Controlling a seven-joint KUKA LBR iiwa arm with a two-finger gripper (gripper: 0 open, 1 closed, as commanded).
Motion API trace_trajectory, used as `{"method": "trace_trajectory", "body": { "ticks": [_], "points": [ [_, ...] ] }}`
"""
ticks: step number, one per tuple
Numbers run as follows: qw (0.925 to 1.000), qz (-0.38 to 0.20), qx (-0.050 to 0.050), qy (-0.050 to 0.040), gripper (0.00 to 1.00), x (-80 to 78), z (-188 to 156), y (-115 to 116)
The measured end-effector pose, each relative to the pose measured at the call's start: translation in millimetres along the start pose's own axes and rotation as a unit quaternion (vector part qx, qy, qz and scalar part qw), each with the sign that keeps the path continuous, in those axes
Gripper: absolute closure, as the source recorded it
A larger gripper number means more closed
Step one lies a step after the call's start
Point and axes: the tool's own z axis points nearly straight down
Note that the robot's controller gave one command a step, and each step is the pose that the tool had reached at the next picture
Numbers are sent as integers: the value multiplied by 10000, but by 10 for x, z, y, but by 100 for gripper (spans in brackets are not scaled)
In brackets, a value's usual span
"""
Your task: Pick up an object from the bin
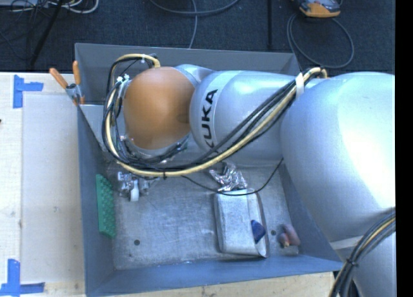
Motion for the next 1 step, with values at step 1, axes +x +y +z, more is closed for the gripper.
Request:
{"method": "trace_trajectory", "body": {
  "ticks": [1],
  "points": [
    [10000, 32, -26, 8, 100, -4, -60, -5]
  ]
}}
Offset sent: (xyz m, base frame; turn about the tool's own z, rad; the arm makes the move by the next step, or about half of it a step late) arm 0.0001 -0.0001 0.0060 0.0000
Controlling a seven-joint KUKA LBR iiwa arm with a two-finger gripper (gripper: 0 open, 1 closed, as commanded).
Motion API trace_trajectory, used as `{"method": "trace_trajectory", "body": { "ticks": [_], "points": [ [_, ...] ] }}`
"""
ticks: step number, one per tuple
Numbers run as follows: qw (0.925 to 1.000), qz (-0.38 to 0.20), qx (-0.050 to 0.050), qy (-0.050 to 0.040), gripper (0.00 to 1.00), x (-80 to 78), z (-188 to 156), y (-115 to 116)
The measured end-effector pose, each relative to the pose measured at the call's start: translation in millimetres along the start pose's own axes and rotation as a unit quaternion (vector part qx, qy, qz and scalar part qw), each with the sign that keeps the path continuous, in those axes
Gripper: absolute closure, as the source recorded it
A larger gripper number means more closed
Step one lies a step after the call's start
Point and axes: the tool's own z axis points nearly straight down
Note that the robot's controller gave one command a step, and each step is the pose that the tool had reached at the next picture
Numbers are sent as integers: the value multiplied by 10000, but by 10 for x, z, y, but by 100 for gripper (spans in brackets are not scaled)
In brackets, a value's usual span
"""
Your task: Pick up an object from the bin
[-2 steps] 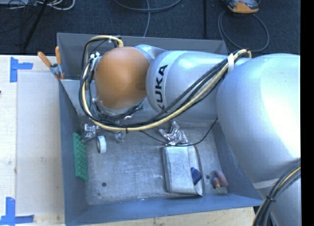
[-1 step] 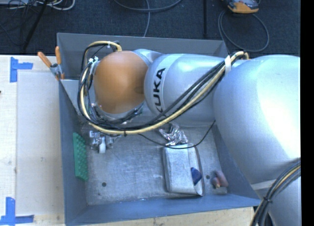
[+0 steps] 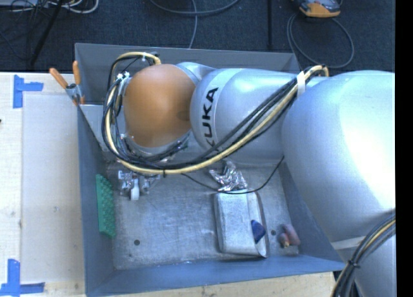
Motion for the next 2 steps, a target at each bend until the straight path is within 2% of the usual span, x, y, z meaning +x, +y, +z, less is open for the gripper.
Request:
{"method": "trace_trajectory", "body": {
  "ticks": [1, 2],
  "points": [
    [10000, 33, 36, -4, 100, -23, -1060, -16],
    [10000, 60, -3, 2, 100, -32, -1070, -16]
  ]
}}
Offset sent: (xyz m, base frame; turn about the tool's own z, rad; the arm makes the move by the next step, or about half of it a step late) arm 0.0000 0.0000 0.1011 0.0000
